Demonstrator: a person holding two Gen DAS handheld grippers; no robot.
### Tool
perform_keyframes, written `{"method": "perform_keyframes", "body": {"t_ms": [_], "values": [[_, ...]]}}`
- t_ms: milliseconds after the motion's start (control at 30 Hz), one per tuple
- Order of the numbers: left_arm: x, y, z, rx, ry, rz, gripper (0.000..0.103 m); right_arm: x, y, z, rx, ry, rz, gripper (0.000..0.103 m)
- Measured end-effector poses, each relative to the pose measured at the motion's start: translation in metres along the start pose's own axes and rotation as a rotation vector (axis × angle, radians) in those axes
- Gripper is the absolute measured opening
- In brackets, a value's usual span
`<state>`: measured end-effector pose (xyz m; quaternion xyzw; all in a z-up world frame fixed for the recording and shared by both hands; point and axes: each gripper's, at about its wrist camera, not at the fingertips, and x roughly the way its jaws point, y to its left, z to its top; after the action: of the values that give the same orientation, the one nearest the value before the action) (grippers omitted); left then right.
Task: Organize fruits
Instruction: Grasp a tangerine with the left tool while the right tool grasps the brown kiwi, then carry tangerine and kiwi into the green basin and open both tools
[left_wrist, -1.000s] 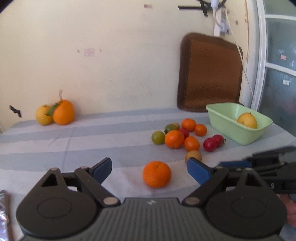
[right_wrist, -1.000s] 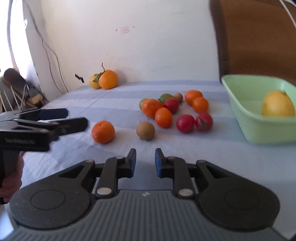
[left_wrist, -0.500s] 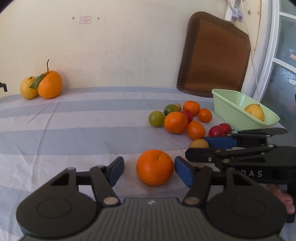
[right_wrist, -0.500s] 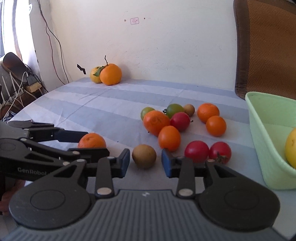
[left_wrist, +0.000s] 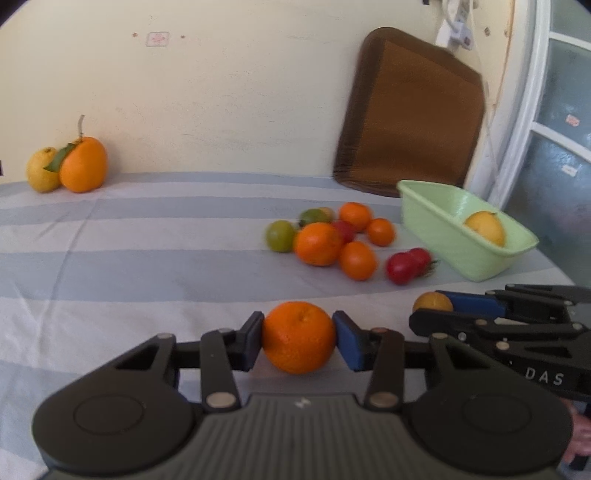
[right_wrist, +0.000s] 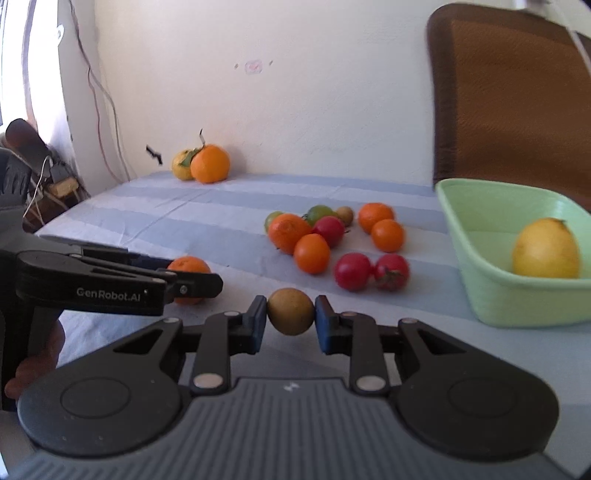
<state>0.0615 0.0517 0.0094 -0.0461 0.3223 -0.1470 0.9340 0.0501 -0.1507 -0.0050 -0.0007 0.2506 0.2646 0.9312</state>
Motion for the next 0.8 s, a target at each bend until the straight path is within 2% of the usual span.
{"method": "perform_keyframes", "body": {"t_ms": [100,300,400,533,633,800], "values": [[-0.002,-0.02,0.011,0.013,-0.017,-0.046,0.041,-0.02,-0.01,0.001,0.014,-0.078,-0.039,0.03],[0.008,-0.08,0.055,0.074,-0.074,-0.164,0.041,-0.062,-0.05,0.009,0.069,-0.234,-0.197,0.031],[0.026,-0.112,0.075,0.113,-0.085,-0.205,0.041,-0.07,-0.076,0.009,0.111,-0.246,-0.261,0.031],[0.057,-0.144,0.086,0.152,-0.065,-0.22,0.041,-0.071,-0.102,0.006,0.14,-0.241,-0.309,0.031],[0.079,-0.158,0.088,0.167,-0.035,-0.214,0.041,-0.07,-0.114,0.003,0.142,-0.236,-0.323,0.031],[0.093,-0.166,0.084,0.174,-0.008,-0.202,0.042,-0.069,-0.121,-0.001,0.12,-0.229,-0.333,0.031]]}}
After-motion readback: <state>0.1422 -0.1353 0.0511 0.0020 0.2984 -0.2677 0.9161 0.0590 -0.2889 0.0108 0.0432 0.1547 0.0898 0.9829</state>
